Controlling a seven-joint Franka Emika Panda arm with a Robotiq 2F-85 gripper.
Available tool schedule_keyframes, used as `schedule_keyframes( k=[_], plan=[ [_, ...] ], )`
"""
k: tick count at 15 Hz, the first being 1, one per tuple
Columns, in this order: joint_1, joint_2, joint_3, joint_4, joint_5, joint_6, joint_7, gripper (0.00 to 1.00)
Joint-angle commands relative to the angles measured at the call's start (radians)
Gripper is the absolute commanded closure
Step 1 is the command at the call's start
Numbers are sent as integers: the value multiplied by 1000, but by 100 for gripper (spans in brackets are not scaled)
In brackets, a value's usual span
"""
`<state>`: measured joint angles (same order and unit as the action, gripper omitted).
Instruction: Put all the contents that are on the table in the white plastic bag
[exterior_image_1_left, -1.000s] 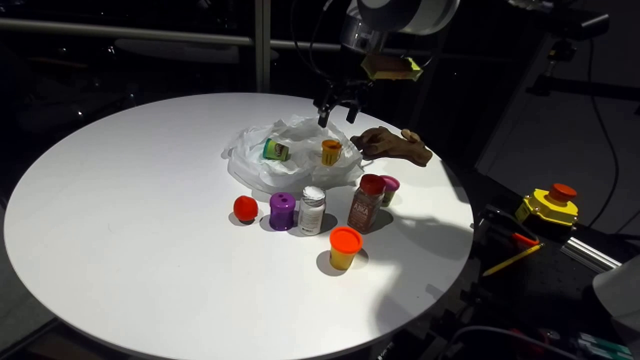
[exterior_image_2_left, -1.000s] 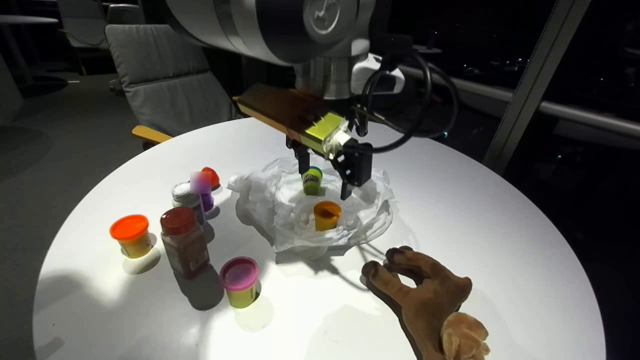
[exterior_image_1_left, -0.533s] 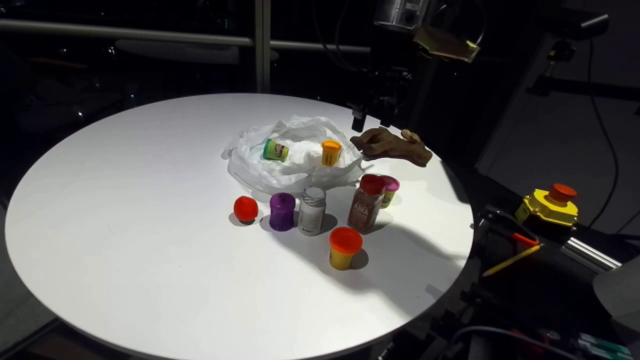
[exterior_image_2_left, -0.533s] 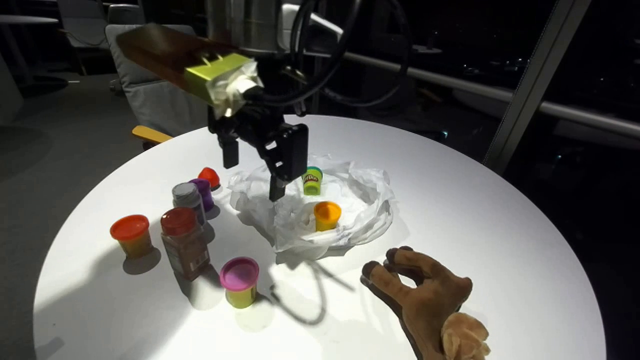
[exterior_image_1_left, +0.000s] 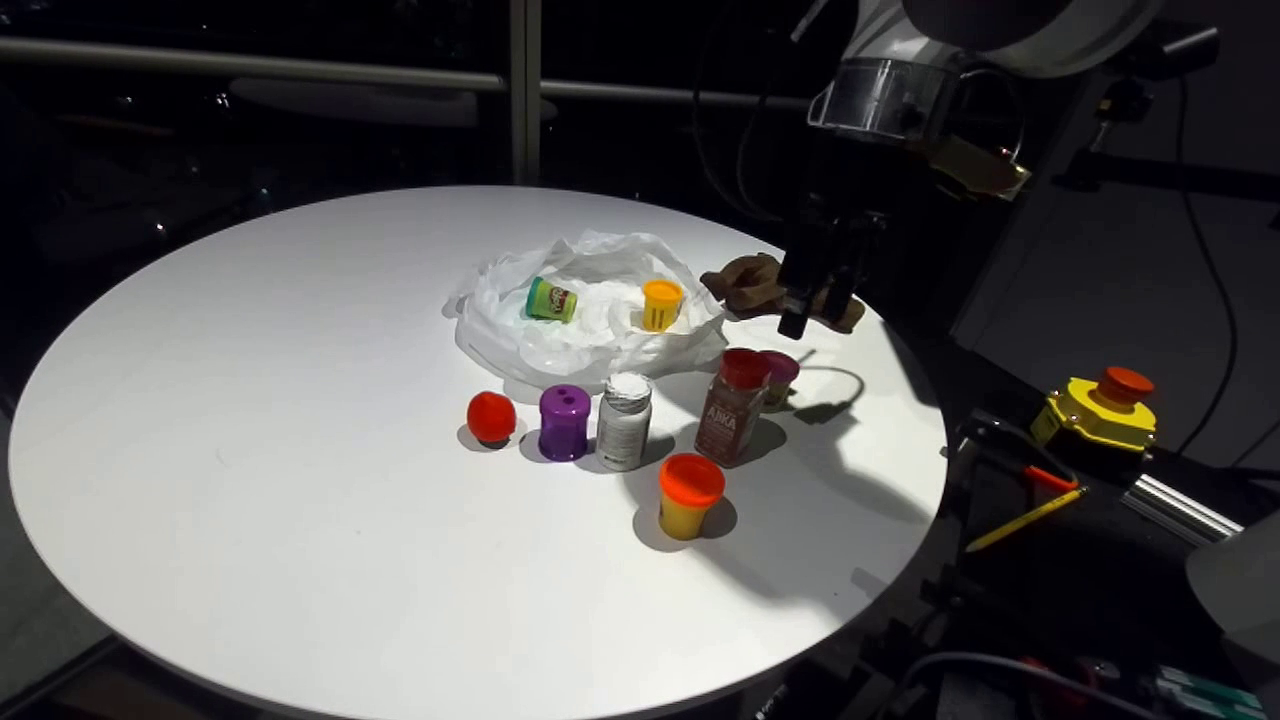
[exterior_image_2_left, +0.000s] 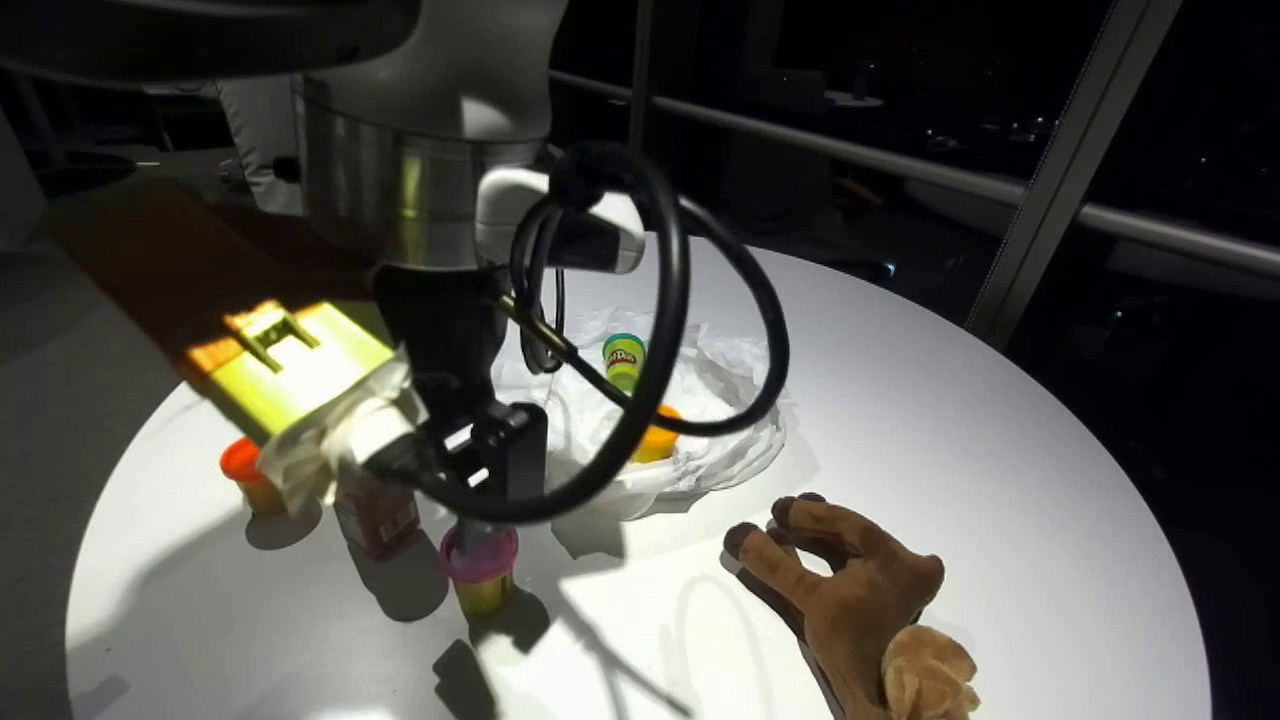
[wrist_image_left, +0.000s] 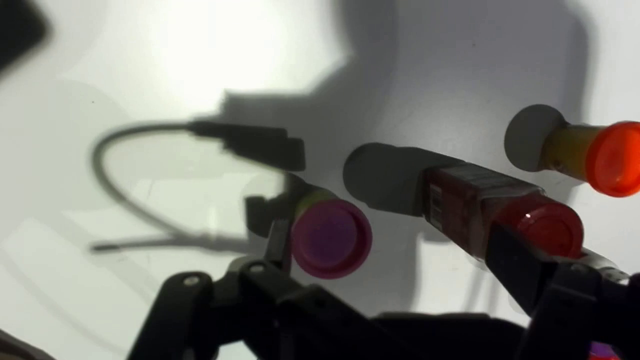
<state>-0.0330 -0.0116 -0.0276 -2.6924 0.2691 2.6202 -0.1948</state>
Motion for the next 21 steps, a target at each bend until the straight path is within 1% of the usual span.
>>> schedule_keyframes(
  k=[1,5,8,10,12,13,14,15,16,17,18,21],
  plan=[
    [-1,45,-5,-37,16,104,-64,0],
    [-8,122,17,-31,26,184,-87,0],
    [-19,188,34,-19,1,269,-80,0],
    [-36,231,55,-6,1,336,-85,0],
    [-66,264,86,8,-1,378,-85,0],
    [-46,279,72,14,22,402,-103,0],
    [-50,292,73,18,11,427,-97,25],
    [-44,301,63,20,1,451,-87,26],
    [-39,306,54,20,-2,468,-76,34],
    [-23,305,31,16,-12,475,-60,41],
    [-43,303,28,9,-85,478,3,49],
    [15,263,-67,-3,-176,422,89,73]
  ],
)
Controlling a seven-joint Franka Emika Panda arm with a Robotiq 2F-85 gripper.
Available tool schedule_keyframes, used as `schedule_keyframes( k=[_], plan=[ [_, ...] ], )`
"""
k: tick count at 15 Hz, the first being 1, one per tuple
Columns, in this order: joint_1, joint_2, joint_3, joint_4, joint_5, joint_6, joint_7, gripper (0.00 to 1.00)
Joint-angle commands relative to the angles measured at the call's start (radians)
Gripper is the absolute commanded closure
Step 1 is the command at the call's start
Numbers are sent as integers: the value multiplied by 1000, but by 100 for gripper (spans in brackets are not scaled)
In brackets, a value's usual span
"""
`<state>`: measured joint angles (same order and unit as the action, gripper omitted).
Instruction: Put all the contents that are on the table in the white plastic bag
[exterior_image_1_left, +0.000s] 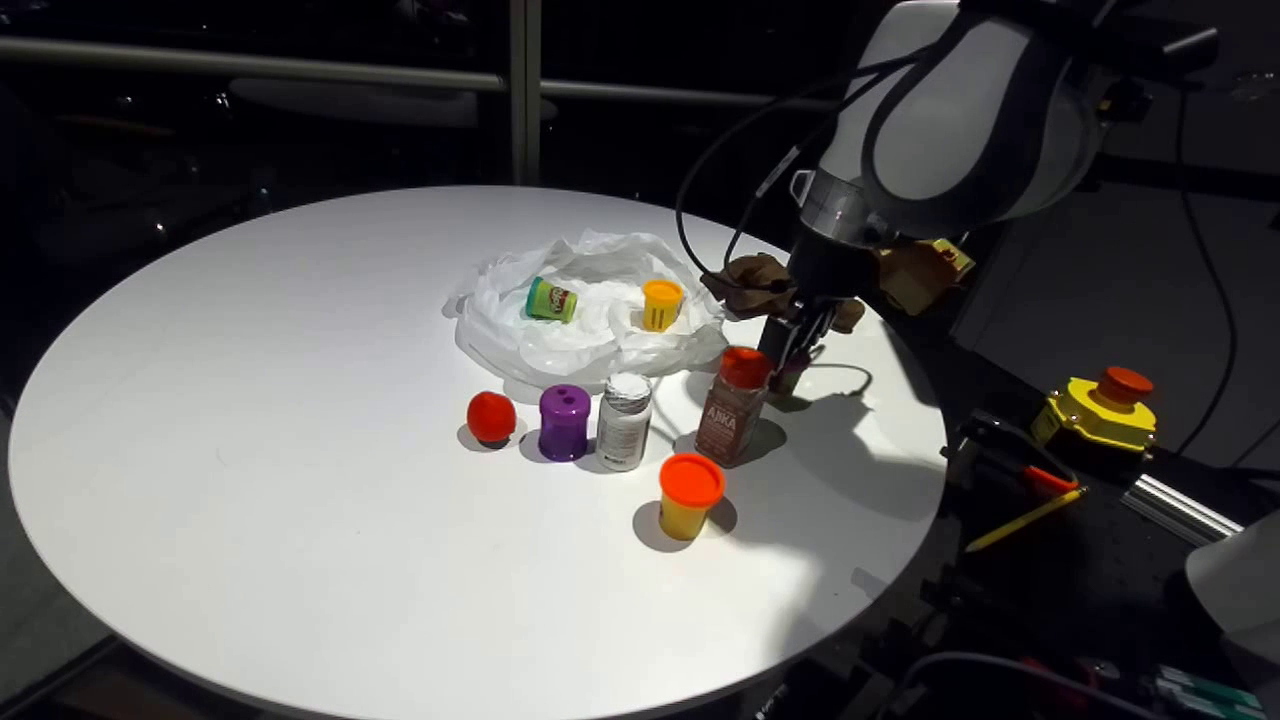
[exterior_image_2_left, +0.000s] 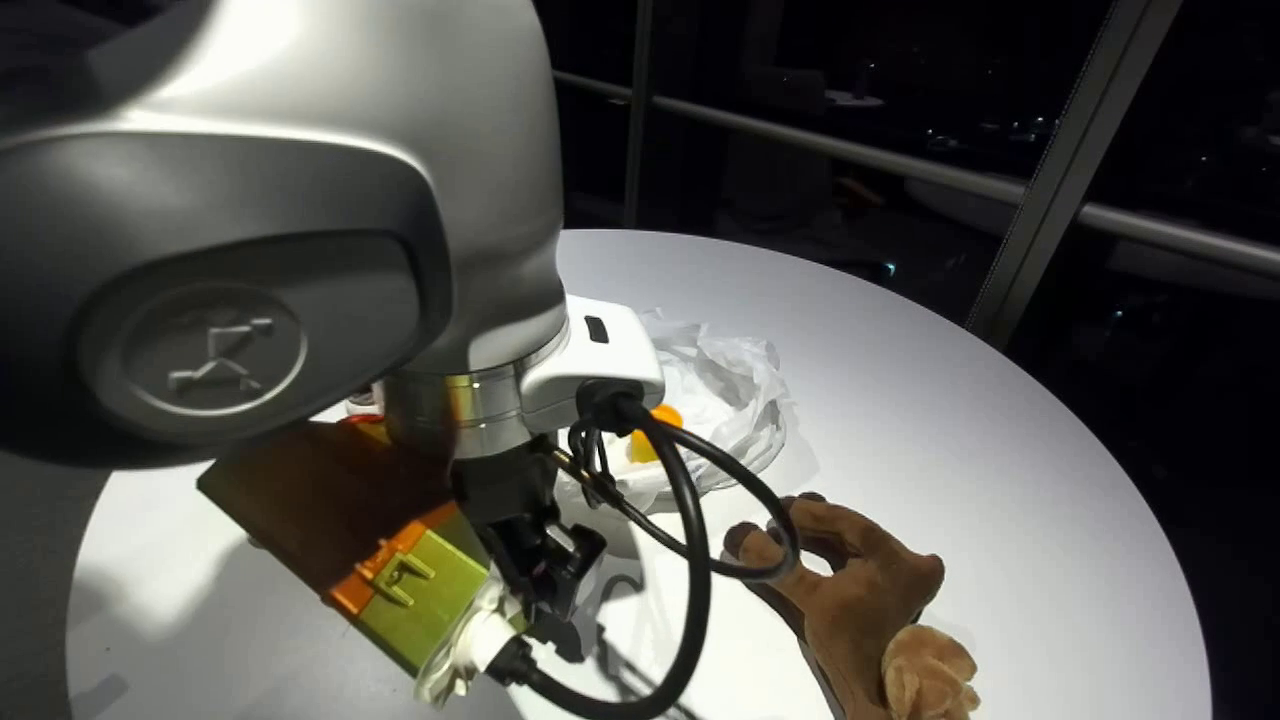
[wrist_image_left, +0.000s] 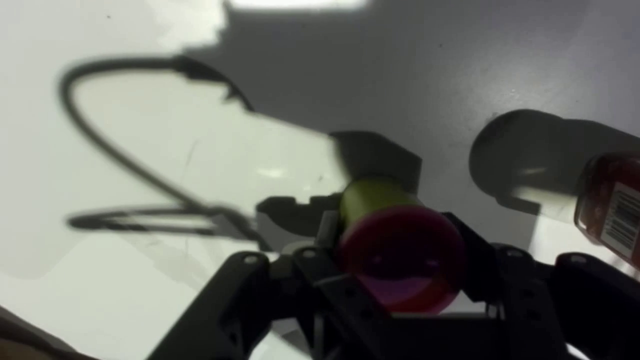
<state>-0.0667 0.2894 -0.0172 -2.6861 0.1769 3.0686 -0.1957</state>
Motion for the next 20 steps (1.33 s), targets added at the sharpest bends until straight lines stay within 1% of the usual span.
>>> schedule_keyframes(
  k=[1,2,4,5,6,8,10,11,13,15,20],
  plan=[
    [72,-65,-111,-5,-111,-65,125,77],
    [105,-89,-150,-4,-144,-92,164,74],
    [165,-146,-207,27,-219,-163,260,74],
    [168,-176,-198,58,-247,-222,294,74],
    [157,-195,-170,94,-253,-270,313,74],
    [131,-196,-107,189,-225,-349,310,74],
    [113,-162,-58,288,-151,-412,266,74],
    [104,-116,-46,346,-121,-429,260,74],
    [92,-61,-26,414,-77,-451,256,74],
    [78,7,-13,465,-48,-443,252,74],
    [39,155,7,557,-29,-430,257,76]
  ],
)
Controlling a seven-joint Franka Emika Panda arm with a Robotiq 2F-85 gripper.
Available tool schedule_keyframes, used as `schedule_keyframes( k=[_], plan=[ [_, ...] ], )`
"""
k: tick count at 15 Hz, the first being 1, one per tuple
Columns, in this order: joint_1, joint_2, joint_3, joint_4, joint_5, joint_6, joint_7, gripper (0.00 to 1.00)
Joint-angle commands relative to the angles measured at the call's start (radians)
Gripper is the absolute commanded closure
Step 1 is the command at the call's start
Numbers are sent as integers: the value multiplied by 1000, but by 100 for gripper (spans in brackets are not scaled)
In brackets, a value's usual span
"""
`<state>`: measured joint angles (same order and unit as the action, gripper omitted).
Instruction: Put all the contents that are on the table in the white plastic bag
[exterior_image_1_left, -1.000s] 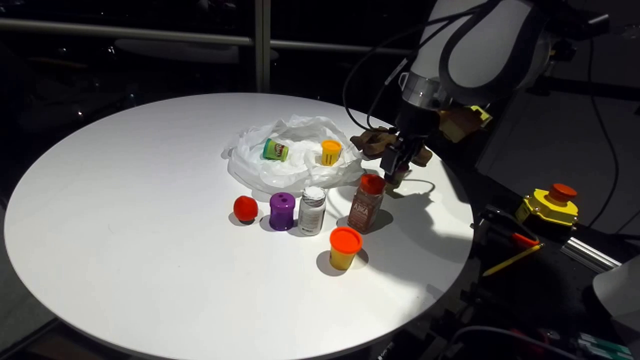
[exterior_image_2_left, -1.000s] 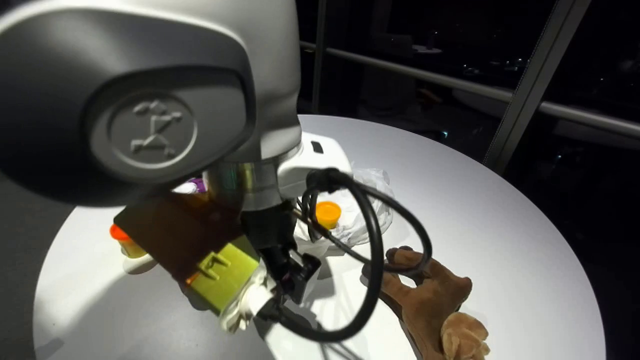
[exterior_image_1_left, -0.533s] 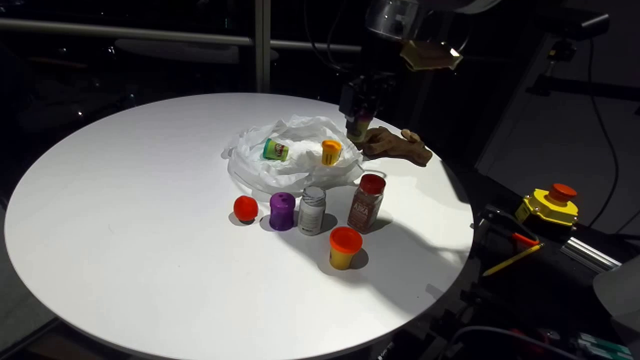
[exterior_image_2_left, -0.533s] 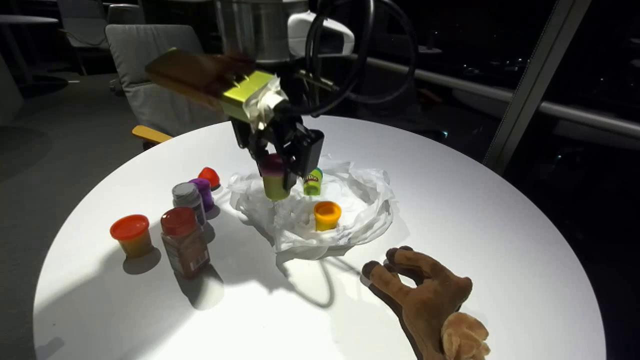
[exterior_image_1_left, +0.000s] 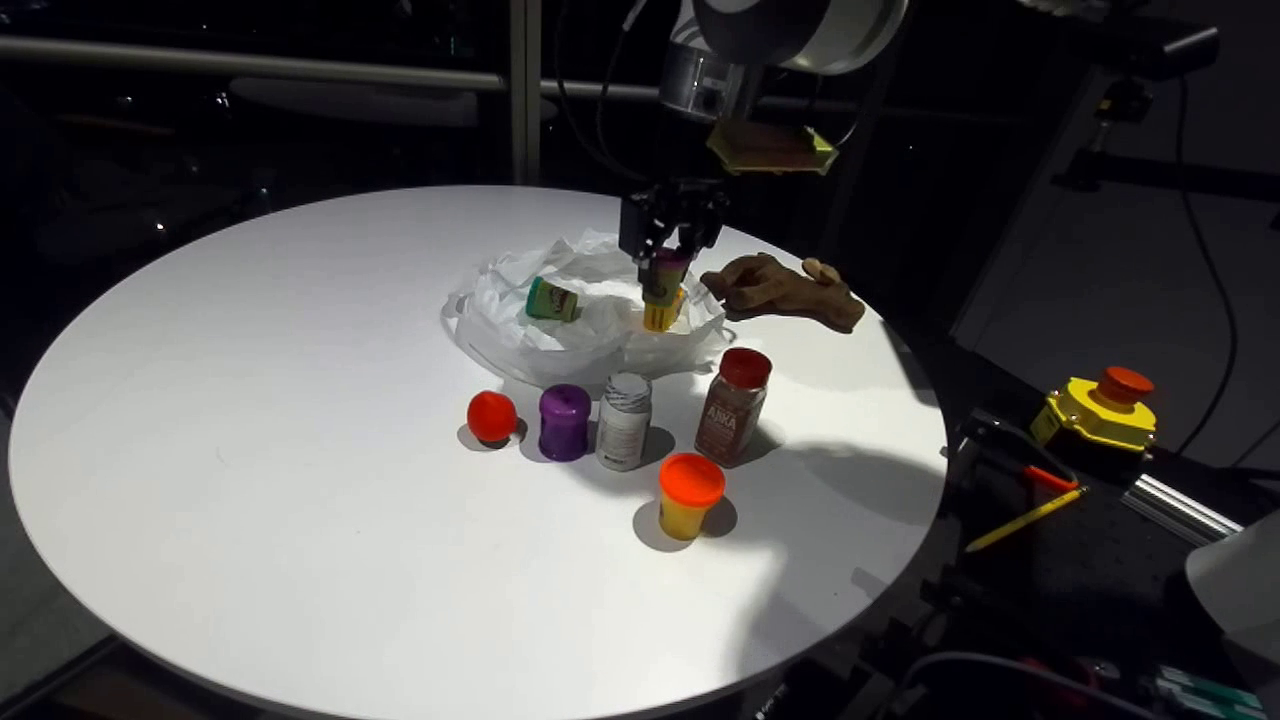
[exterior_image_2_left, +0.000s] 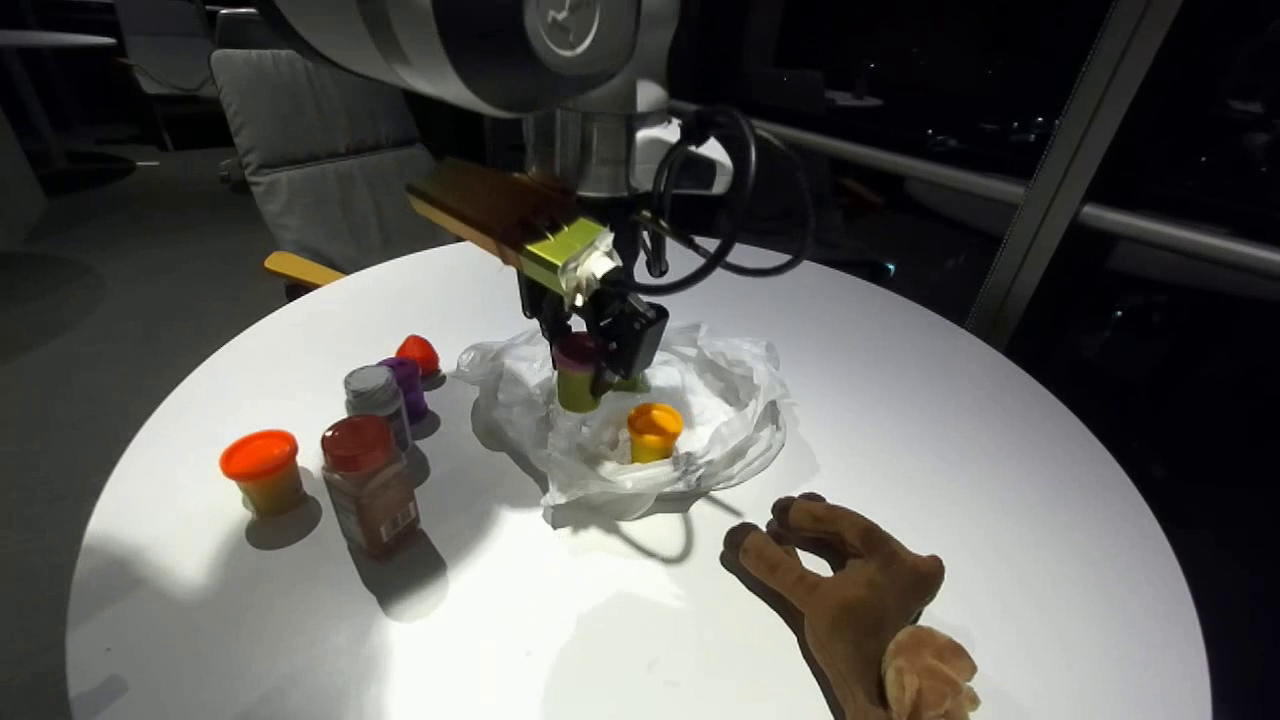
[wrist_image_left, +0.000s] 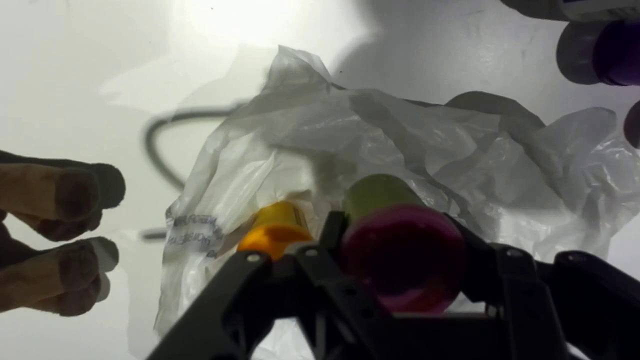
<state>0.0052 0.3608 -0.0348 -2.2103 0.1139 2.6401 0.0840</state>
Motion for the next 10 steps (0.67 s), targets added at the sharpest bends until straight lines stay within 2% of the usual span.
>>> schedule_keyframes(
  k=[1,3,7,8,9,10],
  plan=[
    [-41,104,31,91,40,3,-23,77],
    [-63,139,52,111,64,1,-36,77],
    [-91,132,96,100,110,2,-71,77],
    [-92,126,100,92,111,4,-76,56],
    [-85,118,95,83,100,6,-73,27],
    [-84,110,93,77,95,3,-73,25]
  ],
)
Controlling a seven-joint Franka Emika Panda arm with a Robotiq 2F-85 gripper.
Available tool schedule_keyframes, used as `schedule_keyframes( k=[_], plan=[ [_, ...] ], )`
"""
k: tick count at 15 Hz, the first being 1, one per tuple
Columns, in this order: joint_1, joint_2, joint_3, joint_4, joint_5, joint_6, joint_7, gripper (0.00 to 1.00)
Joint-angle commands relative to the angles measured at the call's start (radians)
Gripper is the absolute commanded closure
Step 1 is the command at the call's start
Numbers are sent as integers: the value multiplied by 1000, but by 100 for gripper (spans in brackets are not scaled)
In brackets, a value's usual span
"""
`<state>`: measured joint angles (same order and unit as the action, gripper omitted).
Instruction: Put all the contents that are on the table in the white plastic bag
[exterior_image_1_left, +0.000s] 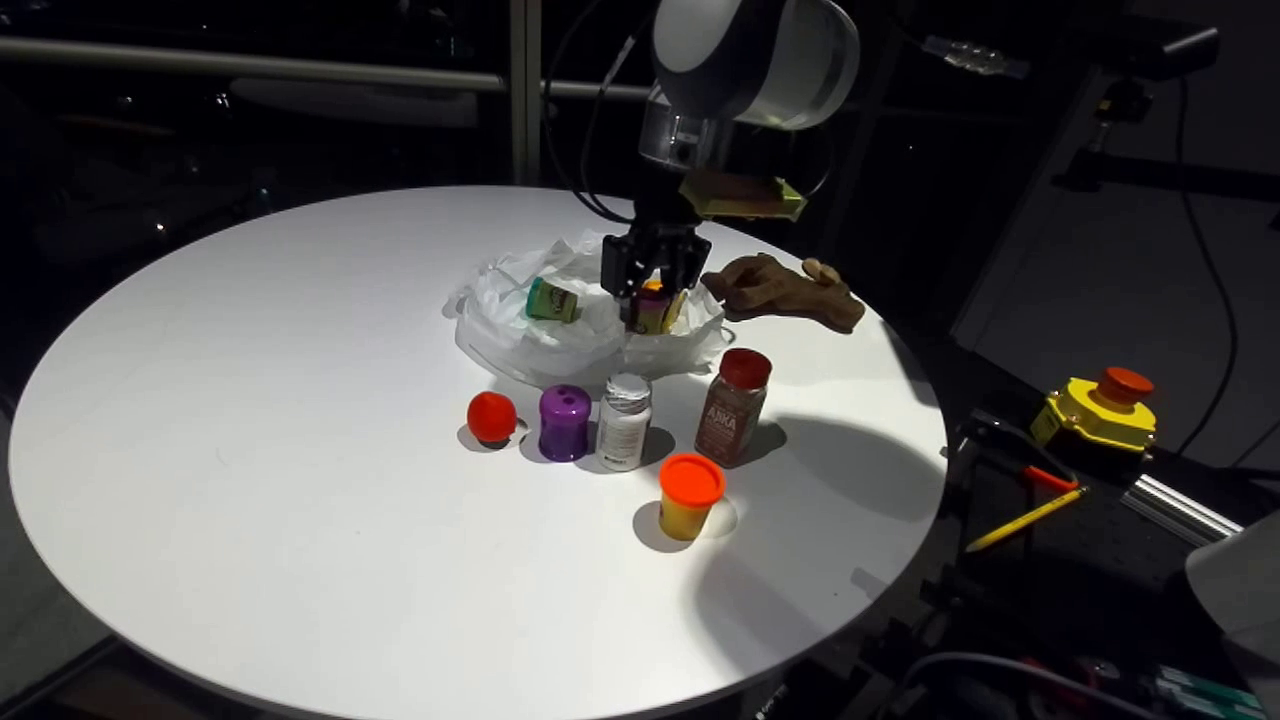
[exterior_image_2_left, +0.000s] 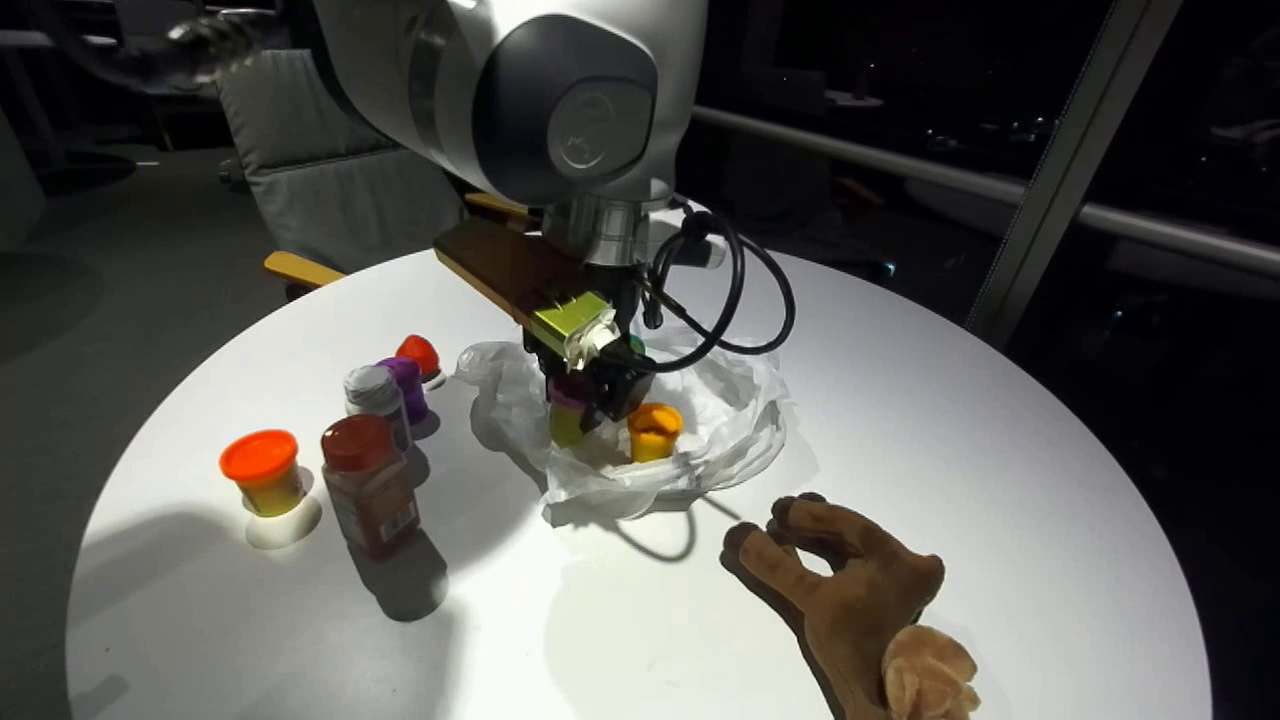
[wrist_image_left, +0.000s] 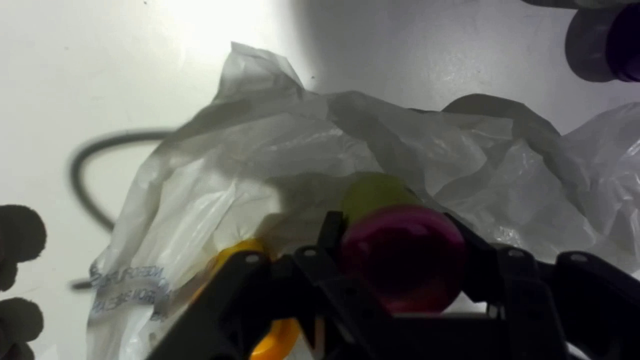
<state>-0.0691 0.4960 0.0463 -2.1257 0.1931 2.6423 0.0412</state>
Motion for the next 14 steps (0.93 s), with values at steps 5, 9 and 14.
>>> schedule_keyframes(
  k=[5,9,14],
  plan=[
    [28,-144,-13,-85,-35,-57,4,0],
    [76,-292,-14,-178,-56,-168,68,0],
    [113,-428,-3,-299,-65,-245,143,0]
  ],
)
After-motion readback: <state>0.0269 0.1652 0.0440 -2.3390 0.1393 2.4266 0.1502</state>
